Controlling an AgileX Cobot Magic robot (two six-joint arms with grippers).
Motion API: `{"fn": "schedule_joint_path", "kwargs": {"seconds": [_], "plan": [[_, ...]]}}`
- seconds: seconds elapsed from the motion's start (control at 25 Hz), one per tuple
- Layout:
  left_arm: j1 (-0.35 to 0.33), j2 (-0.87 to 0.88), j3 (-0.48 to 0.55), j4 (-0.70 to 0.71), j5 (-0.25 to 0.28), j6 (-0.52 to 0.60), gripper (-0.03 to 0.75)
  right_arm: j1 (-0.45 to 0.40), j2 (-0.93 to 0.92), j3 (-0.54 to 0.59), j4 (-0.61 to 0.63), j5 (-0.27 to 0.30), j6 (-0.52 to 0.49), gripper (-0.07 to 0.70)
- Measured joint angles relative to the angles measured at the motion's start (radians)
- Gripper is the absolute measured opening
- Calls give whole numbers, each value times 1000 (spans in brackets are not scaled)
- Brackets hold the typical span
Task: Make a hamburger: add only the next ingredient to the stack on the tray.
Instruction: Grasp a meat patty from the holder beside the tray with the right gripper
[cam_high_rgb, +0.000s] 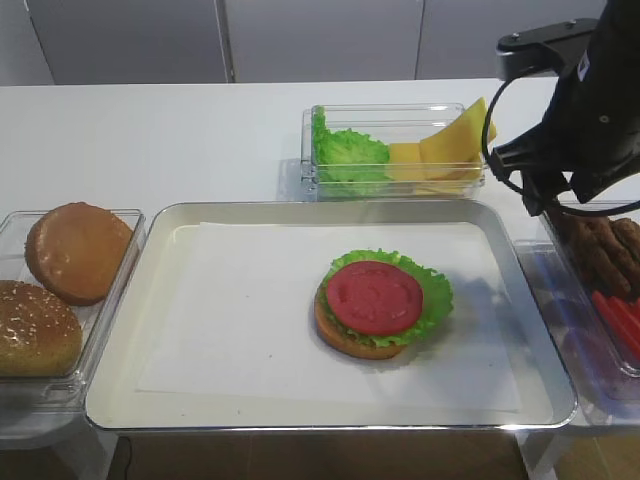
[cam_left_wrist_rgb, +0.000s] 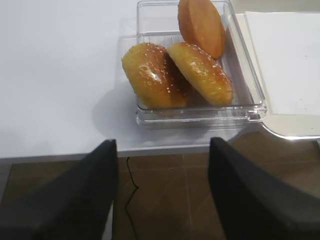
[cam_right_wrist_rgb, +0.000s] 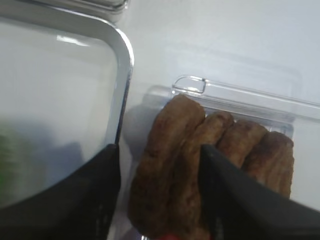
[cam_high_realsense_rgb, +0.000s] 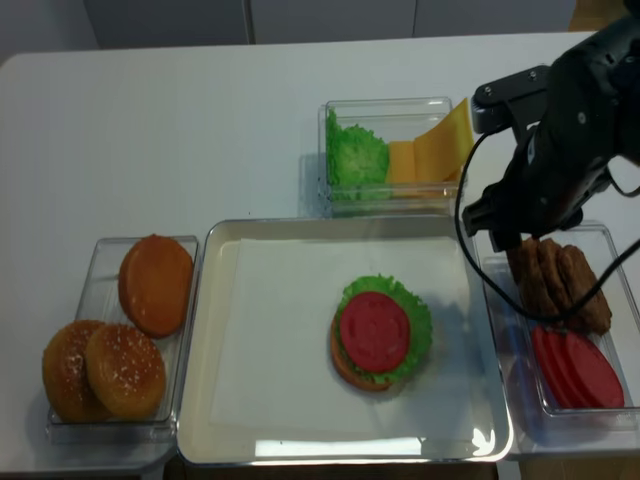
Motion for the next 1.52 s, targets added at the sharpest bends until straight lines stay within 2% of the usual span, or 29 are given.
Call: {"fn": "schedule_joint_path", "kwargs": {"seconds": [0.4,0.68,1.12,1.52], "plan": [[0,0,0,0,0,0,427,0,36,-2,-2,14,-2,337],[0,0,0,0,0,0,427,2,36,-2,-2,21,0,140],[0,0,0,0,0,0,427,2,10,-2,-4,28,17,127],[0,0,0,0,0,0,427,4,-122,-2,7,75,38,127]]}}
